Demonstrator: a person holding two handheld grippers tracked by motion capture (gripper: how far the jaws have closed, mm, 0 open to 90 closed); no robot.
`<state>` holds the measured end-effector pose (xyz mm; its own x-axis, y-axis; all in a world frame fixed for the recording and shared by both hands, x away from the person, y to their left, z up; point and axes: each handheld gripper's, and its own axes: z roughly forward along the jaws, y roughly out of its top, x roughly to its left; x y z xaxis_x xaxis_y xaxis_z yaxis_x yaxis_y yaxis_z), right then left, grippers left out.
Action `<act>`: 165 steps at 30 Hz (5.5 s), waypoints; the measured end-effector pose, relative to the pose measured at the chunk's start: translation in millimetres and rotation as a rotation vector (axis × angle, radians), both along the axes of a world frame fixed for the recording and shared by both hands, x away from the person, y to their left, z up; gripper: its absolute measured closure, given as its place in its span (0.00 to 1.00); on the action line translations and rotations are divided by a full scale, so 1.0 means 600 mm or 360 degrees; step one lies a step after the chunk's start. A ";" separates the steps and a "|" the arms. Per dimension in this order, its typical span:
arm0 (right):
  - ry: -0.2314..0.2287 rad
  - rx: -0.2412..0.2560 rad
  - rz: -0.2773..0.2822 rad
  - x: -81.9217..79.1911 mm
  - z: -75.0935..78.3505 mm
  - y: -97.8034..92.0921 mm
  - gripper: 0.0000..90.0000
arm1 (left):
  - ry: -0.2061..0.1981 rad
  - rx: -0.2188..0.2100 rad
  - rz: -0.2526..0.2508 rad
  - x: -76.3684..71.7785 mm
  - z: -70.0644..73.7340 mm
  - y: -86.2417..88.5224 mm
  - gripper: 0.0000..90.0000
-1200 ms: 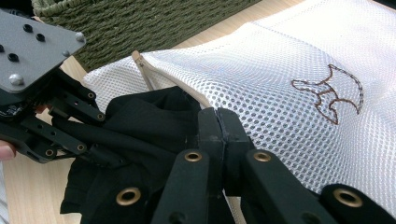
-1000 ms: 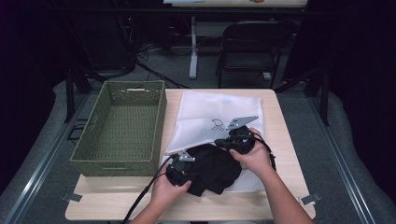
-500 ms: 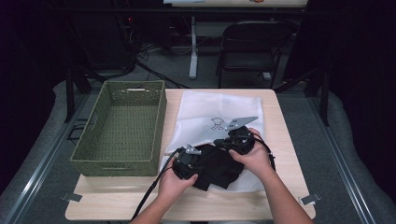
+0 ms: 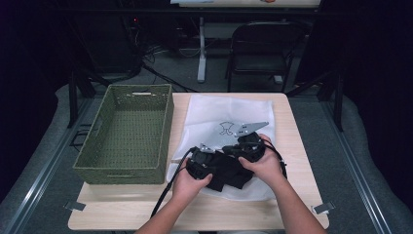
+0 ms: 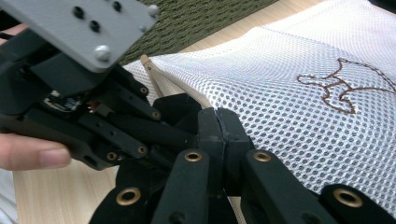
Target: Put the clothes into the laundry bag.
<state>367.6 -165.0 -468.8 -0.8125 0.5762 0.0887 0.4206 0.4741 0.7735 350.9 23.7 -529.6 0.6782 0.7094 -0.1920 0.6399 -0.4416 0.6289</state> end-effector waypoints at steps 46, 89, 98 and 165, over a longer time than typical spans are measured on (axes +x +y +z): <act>0.0005 0.0016 -0.0001 0.001 -0.001 -0.006 1.00 | -0.0050 -0.0040 0.0031 0.001 0.012 0.001 0.57; 0.0010 0.0010 -0.0003 -0.001 -0.002 -0.004 1.00 | -0.0008 0.0080 -0.0084 -0.017 -0.055 0.008 0.49; 0.0009 0.0005 -0.0003 -0.001 -0.002 -0.004 1.00 | -0.0017 0.0085 -0.0041 -0.013 -0.061 0.011 0.63; 0.0002 -0.0017 0.0025 -0.006 -0.002 0.005 1.00 | -0.0013 -0.0087 0.0107 0.042 -0.021 -0.016 0.95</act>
<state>363.7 -162.2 -470.1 -0.8212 0.5645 0.0835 0.4140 0.4886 0.7680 376.0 13.9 -542.2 0.6312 0.7420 -0.2261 0.6616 -0.3628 0.6562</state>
